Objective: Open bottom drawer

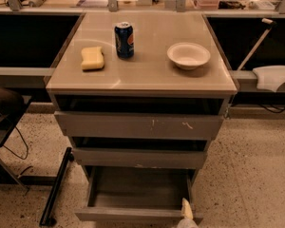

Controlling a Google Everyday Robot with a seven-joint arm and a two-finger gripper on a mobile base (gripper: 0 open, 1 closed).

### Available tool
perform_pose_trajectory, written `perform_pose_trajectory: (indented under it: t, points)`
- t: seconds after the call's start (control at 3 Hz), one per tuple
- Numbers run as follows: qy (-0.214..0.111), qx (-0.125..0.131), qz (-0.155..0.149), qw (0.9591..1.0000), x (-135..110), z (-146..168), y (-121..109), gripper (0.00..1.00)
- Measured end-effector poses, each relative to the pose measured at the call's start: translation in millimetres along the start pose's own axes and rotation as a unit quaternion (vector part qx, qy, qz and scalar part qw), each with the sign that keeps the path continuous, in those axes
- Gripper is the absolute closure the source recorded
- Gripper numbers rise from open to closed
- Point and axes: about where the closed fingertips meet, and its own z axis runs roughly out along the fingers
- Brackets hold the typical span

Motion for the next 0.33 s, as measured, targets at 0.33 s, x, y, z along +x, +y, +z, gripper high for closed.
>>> perform_pose_trajectory:
  t: [0.33]
  points:
    - [0.000, 0.000, 0.000, 1.0000, 0.0, 0.0, 0.0, 0.00]
